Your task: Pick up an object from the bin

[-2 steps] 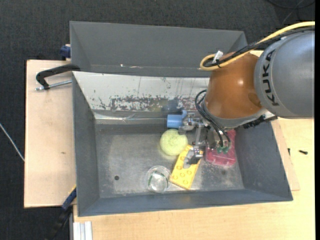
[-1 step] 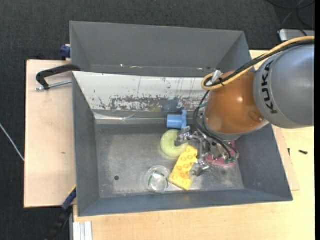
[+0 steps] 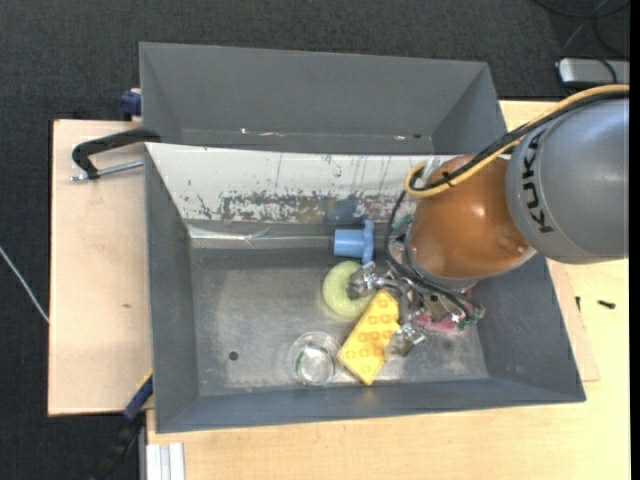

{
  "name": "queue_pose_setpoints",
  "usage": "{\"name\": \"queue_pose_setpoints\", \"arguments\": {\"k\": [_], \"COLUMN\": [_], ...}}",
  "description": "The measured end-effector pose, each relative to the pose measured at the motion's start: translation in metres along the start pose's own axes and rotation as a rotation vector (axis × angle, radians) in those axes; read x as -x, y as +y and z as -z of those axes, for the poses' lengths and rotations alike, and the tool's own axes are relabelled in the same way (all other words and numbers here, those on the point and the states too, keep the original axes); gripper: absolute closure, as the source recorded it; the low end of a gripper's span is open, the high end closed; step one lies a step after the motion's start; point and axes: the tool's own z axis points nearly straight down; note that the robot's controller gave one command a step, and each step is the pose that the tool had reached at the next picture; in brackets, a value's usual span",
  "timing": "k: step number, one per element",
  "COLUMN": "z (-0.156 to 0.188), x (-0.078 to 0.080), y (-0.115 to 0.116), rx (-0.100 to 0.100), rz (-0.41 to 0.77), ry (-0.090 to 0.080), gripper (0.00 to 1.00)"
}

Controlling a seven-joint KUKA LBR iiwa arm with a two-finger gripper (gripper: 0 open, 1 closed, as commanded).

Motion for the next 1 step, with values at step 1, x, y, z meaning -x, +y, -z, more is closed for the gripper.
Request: {"name": "queue_pose_setpoints", "arguments": {"k": [1], "z": [0.0289], "x": [-0.0126], "y": [0.0158], "rx": [0.012], "rz": [0.114], "ry": [0.019], "gripper": [0.00]}}
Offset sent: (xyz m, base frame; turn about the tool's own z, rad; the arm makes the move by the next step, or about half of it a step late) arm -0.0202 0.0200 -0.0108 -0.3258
